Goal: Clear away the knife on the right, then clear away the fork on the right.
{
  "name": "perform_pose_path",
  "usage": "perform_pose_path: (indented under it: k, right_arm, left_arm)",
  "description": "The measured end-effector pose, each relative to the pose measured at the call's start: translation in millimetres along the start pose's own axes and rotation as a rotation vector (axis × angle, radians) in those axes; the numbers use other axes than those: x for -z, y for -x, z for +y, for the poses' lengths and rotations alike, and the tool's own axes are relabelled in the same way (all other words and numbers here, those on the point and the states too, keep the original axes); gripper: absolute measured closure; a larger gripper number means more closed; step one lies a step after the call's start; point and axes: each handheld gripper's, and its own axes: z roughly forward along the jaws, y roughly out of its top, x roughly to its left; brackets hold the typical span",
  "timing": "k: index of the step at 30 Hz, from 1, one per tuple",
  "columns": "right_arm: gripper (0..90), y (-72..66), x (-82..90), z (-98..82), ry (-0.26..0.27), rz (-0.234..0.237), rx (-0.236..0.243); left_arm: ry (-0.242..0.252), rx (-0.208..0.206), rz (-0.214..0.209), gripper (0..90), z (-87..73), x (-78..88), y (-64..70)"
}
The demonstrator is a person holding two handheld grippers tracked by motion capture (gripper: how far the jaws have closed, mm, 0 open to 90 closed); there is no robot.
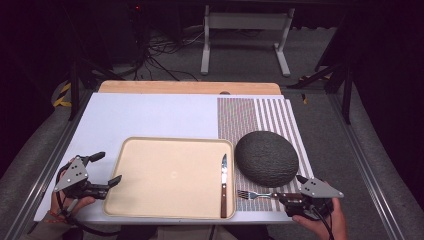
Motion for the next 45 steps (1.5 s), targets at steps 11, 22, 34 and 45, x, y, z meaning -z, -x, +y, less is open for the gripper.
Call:
perform_pose_path:
  k: [11,22,34,45]
  right_arm:
    - [15.8,1.4,-3.6,-7.9,-0.048,0.033,-0.007]
    - [20.4,-0.3,-8.3,-9.1,-0.083,0.089,0.005]
    - [22.7,-4.2,-17.2,-10.3,-0.128,0.15,0.018]
    - [38.5,-7.7,-24.1,-8.5,-0.131,0.241,0.036]
  left_arm:
    - [0.002,-0.001,-0.001,7.5,-0.5,0.1,-0.7]
    - [0.002,-0.005,-0.002,7.6,0.0,0.2,0.1]
    - [0.002,-0.009,-0.003,7.5,1.2,-3.4,0.8]
    - [-0.008,-0.017,-0.009,7.5,3.0,-6.5,2.6]
